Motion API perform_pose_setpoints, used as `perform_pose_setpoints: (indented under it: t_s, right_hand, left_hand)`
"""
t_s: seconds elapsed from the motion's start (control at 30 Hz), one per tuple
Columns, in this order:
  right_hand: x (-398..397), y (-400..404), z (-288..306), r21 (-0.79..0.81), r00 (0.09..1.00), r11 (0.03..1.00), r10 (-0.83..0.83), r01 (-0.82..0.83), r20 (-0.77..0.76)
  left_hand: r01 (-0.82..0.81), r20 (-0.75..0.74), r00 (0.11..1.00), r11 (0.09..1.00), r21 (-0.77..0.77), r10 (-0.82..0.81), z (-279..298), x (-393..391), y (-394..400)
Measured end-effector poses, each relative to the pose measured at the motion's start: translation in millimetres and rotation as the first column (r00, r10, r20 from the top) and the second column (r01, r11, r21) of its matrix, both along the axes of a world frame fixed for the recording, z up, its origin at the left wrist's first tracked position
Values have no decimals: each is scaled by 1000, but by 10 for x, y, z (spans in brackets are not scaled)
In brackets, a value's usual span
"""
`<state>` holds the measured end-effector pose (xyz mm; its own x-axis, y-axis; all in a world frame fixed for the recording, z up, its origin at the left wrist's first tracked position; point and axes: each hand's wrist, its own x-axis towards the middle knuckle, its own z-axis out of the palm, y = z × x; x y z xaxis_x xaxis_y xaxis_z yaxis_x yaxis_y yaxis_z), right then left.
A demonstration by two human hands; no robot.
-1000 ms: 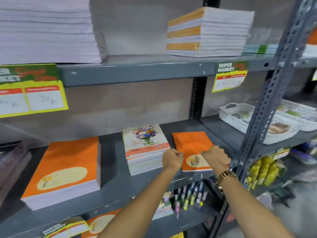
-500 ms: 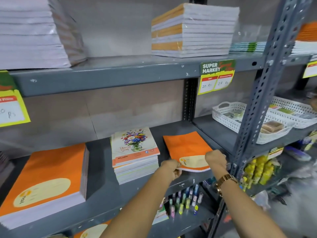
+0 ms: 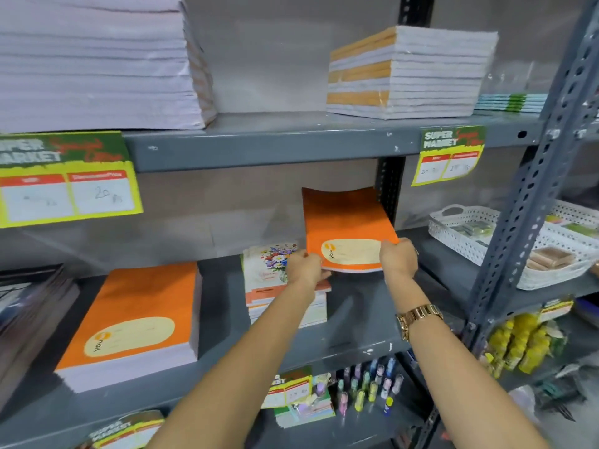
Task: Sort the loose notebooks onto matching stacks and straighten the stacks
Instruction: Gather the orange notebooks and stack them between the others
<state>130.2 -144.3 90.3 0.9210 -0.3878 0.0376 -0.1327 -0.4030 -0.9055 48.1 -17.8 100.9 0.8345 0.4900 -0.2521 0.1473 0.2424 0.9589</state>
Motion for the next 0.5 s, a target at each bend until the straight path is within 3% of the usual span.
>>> perform_pose_setpoints:
  t_s: [0.17, 0.5]
  right_hand:
    - [-335, 743, 67, 64, 984, 982, 177, -178, 12]
    - [-1173, 2059, 42, 115, 894, 888, 449, -446, -5]
  left_hand:
    - [-226, -35, 969, 936, 270, 244, -15, -419, 629]
    - [-404, -92, 887, 856, 323, 453, -76, -1365, 1843]
